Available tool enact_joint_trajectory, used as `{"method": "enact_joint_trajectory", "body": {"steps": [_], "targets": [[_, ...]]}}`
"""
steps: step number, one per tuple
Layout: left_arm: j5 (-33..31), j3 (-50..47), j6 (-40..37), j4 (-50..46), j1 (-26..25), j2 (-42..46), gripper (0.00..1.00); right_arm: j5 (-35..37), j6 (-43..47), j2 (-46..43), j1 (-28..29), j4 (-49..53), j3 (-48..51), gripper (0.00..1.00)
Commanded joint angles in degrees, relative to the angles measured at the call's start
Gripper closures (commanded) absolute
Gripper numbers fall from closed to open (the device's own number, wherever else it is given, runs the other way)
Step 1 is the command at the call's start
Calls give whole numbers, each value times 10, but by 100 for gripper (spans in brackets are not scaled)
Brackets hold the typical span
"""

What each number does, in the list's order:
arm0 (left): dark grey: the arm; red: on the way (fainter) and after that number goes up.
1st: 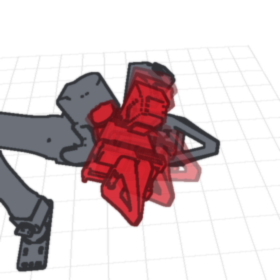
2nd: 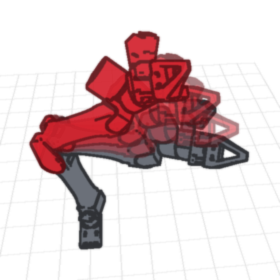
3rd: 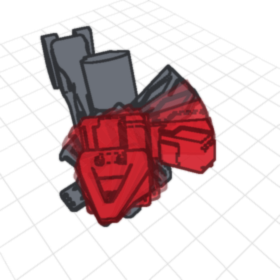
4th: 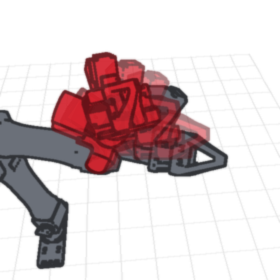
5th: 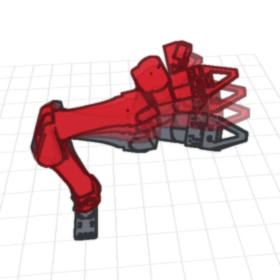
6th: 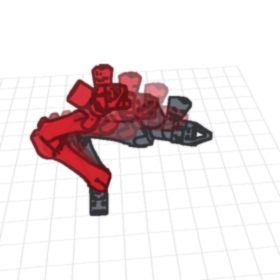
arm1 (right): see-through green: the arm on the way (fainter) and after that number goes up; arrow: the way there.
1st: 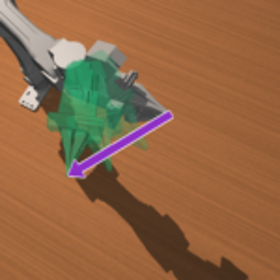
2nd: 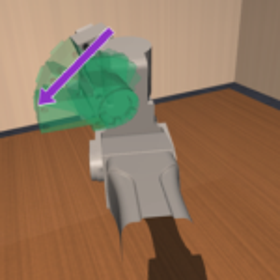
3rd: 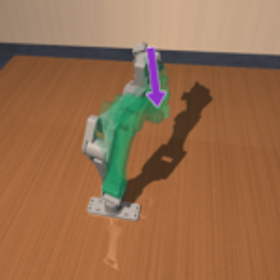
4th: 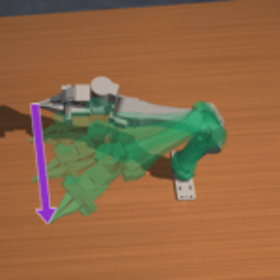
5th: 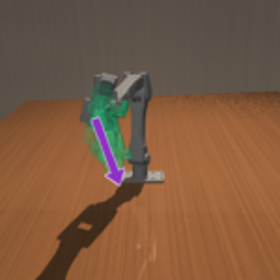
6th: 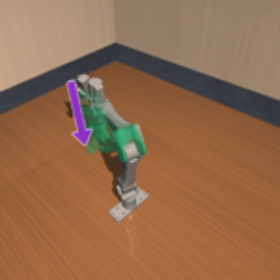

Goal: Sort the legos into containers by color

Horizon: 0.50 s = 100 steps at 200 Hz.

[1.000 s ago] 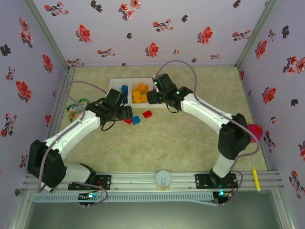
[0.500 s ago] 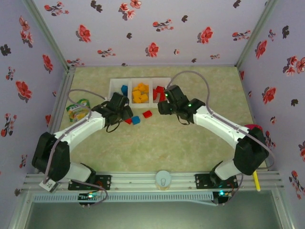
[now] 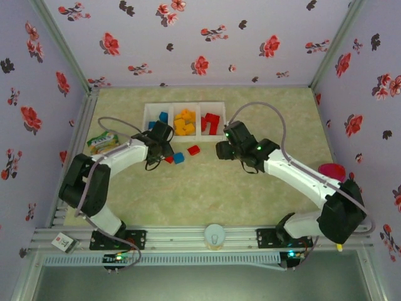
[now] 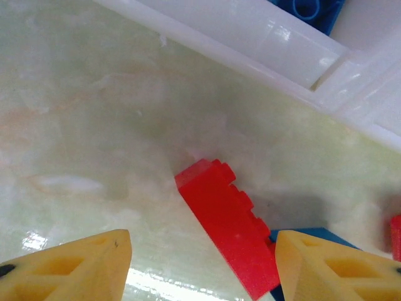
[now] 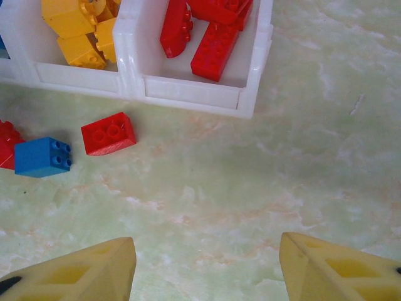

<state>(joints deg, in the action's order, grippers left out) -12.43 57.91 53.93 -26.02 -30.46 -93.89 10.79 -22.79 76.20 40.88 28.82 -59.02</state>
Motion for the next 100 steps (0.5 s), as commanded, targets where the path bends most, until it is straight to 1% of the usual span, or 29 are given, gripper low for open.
{"method": "enact_joint_trajectory", "body": {"steps": [1,37,67,100], "targets": [[-7,20,3,11,6,-22,38,18,-10,-14,0,14,13,38],[-1,27,-1,16,8,-43,43,17,-10,-14,-1,14,14,38],[0,29,-4,19,9,-52,53,19,-9,-13,-2,14,16,38],[2,28,-6,22,10,-62,58,19,-9,-12,-3,12,19,38]]}}
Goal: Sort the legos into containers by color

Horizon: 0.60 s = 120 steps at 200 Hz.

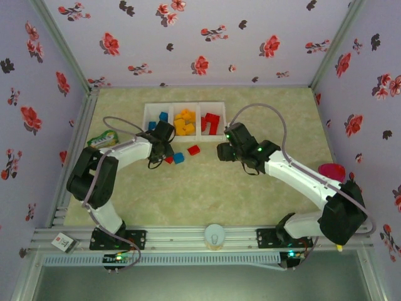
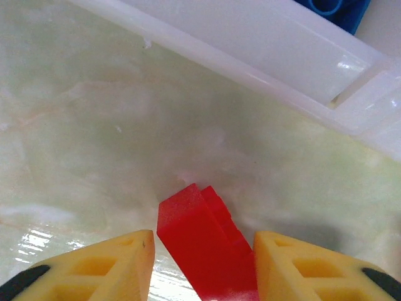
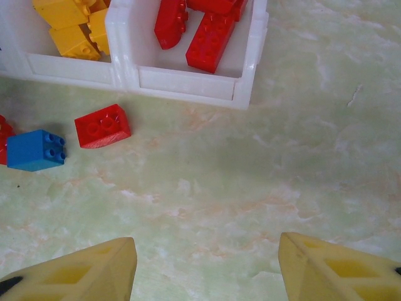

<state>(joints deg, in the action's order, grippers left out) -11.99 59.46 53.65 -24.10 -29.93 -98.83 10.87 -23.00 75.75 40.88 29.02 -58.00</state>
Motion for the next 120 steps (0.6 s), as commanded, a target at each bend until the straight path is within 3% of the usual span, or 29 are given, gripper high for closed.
{"method": "enact_joint_trajectory", "body": {"steps": [1,63,120], "targets": [[-2,13,-3,3,5,-12,58,18,-7,-7,-3,10,8,38],[-8,10,-24,-11,5,-5,79,24,-7,-12,-4,15,11,39],[-11,43,-88,-84,1,51,82,25,-11,-20,-5,0,25,39]]}}
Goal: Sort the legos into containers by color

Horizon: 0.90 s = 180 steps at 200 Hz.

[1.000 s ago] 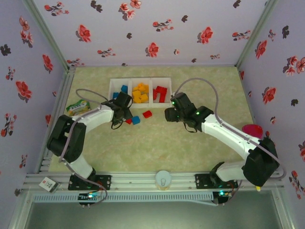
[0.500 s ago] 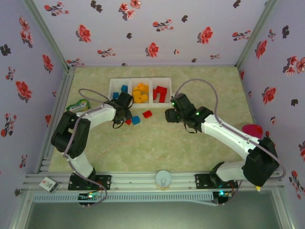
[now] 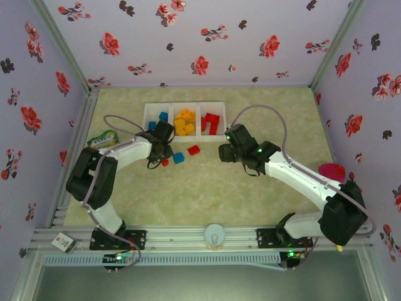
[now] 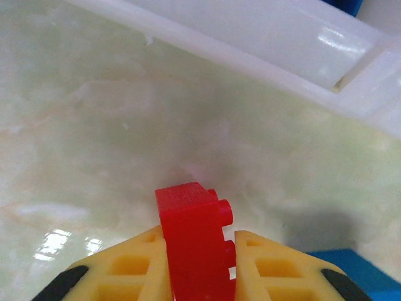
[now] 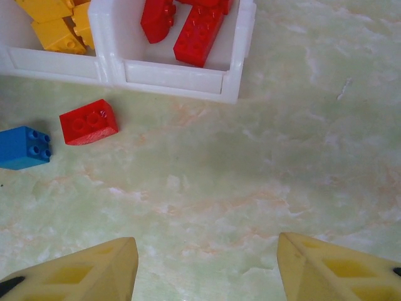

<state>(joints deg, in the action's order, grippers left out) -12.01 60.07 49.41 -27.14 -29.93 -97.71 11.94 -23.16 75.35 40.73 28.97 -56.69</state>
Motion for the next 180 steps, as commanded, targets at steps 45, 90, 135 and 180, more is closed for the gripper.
{"method": "enact_joint_trajectory", "body": {"steps": [45,90,135,180], "targets": [[-10,116,-122,-117,-15,68,81,14,-8,-22,-4,-7,18,39],[8,229,-215,-157,-38,34,82,22,-11,-43,-4,-13,26,40],[24,334,-271,-163,-64,-33,82,30,-21,-58,-4,-5,35,40],[33,460,-286,-181,-89,-129,82,60,-31,-69,-6,16,30,40]]}}
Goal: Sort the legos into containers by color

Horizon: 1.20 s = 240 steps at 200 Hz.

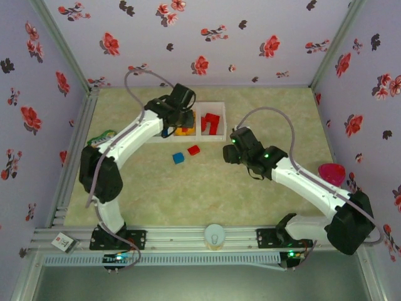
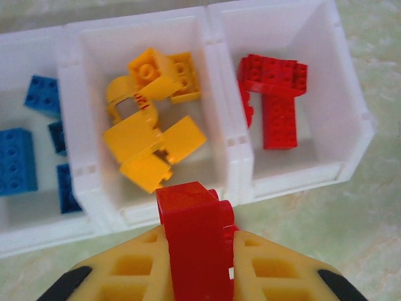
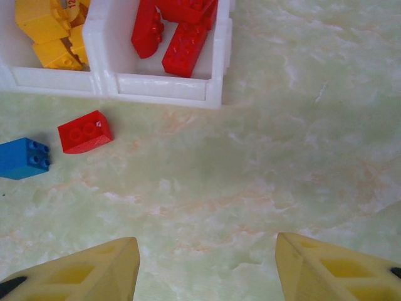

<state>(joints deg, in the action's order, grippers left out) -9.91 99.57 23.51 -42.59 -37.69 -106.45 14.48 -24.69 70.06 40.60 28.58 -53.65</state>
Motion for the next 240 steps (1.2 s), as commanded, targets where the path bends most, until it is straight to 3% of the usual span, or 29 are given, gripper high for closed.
{"method": "enact_joint_trajectory", "body": {"steps": [1,107,115,137,159,240], "targets": [[12,66,-27,-27,-12,-44,82,35,-16,-15,-4,21,-1,40],[51,319,-53,-13,-17,-261,82,34,-22,-22,-5,39,-7,40],[52,336,-54,-14,-17,-275,79,34,-22,-22,-5,39,-8,40],[51,369,-49,-25,-13,-300,51,32,-22,-21,-5,40,-7,40],[51,366,-47,-22,-13,-292,42,30,-22,-18,-5,39,-7,40],[6,234,-51,-22,-11,-145,41,-3,-13,8,-3,17,-14,40]]}}
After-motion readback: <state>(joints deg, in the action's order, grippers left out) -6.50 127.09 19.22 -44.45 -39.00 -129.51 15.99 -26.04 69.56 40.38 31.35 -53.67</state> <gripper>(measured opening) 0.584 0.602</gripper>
